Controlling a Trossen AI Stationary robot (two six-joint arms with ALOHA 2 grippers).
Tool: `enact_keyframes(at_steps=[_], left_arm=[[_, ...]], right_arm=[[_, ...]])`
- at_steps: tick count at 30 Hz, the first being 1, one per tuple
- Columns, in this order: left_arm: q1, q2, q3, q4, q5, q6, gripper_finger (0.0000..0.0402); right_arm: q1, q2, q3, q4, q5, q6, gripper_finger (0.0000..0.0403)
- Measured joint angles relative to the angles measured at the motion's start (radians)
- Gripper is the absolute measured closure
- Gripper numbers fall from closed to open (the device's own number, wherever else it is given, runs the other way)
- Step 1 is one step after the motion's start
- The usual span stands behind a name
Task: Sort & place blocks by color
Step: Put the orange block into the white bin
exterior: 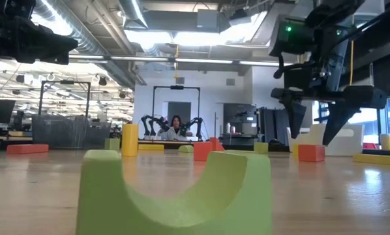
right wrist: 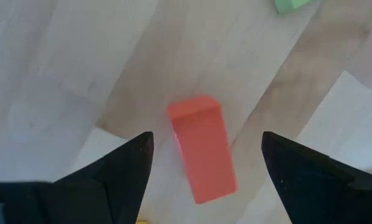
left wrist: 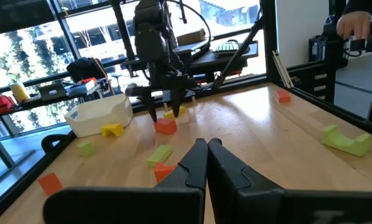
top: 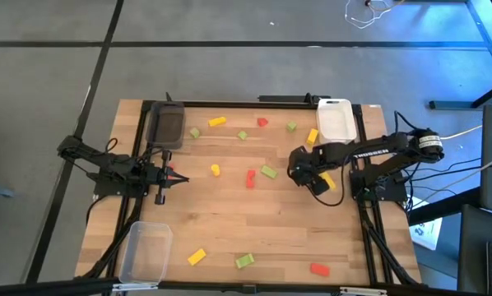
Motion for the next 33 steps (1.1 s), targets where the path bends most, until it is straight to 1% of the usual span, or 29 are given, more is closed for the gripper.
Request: enact_keyframes(at_steps=[3, 6, 10, 17, 20, 25, 29, 33], left_arm=[[0.000, 0.000, 0.000, 0.000, 0.000, 0.000, 0.0401], [0.000, 0.000, 0.000, 0.000, 0.000, 0.000, 0.0401], [0.000, 0.000, 0.000, 0.000, 0.000, 0.000, 0.0401], [0.000, 0.000, 0.000, 0.000, 0.000, 0.000, 0.0401], [0.000, 0.000, 0.000, 0.000, 0.000, 0.000, 0.0401], [0.000, 0.000, 0.000, 0.000, 0.000, 0.000, 0.0401], [0.000, 0.000, 0.000, 0.000, 0.000, 0.000, 0.0401], [0.000, 0.000, 0.000, 0.000, 0.000, 0.000, 0.0401]], right_arm=[[-0.022, 0.001, -0.015, 0.026, -0.021, -0.028, 0.0104], [-0.046, 0.002, -0.031, 0.055, -0.031, -0.028, 0.0104], [-0.067, 0.026, -0.062, 0.086, -0.071, -0.027, 0.0105], [-0.075, 0.102, -0.080, 0.088, -0.091, -0.028, 0.0130], [-0.075, 0.113, -0.080, 0.093, -0.100, -0.029, 0.0139], [-0.075, 0.115, -0.082, 0.095, -0.111, -0.029, 0.0169], [-0.075, 0.116, -0.083, 0.099, -0.134, -0.016, 0.0201], [-0.075, 0.119, -0.077, 0.102, -0.137, 0.077, 0.0241]])
